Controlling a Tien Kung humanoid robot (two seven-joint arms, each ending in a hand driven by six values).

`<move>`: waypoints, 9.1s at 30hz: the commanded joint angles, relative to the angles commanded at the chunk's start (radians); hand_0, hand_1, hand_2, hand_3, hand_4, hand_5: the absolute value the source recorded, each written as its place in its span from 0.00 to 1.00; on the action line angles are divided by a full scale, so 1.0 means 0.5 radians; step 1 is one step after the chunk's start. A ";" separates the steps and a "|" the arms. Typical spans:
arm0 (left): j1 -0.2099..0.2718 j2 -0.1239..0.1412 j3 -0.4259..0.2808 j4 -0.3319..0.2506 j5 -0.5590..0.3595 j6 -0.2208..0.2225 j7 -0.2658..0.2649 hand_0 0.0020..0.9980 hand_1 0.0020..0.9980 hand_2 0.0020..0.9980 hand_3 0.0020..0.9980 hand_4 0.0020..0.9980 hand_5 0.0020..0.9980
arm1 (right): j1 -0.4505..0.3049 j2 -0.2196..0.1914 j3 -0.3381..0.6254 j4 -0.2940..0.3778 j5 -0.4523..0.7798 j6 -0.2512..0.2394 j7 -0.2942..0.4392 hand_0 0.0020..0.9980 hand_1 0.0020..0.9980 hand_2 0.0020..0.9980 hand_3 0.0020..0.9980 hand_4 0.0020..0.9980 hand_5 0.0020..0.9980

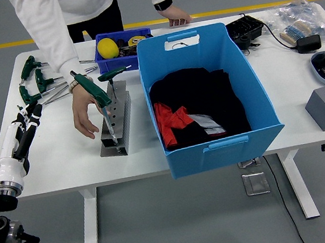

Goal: Lift tool from toolbox,place it in box,lift tool from toolbox,place it in box

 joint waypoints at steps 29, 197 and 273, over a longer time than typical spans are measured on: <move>-0.330 0.448 0.337 -0.166 1.604 0.052 -0.590 1.00 1.00 1.00 1.00 1.00 0.56 | -0.010 0.007 0.010 0.000 -0.010 0.003 -0.016 0.69 0.69 0.79 0.66 0.89 0.74; -1.810 0.762 1.329 0.454 1.259 -0.599 -0.415 0.16 0.01 0.04 0.08 0.75 0.58 | -0.006 -0.010 0.009 0.000 0.005 -0.020 -0.022 0.69 0.68 0.78 0.65 0.90 0.73; -2.234 -0.124 1.700 1.253 1.188 -0.348 -0.558 0.63 0.66 0.72 0.75 0.92 0.68 | 0.075 -0.057 -0.127 0.000 -0.065 0.014 -0.036 0.69 0.69 0.78 0.65 0.89 0.73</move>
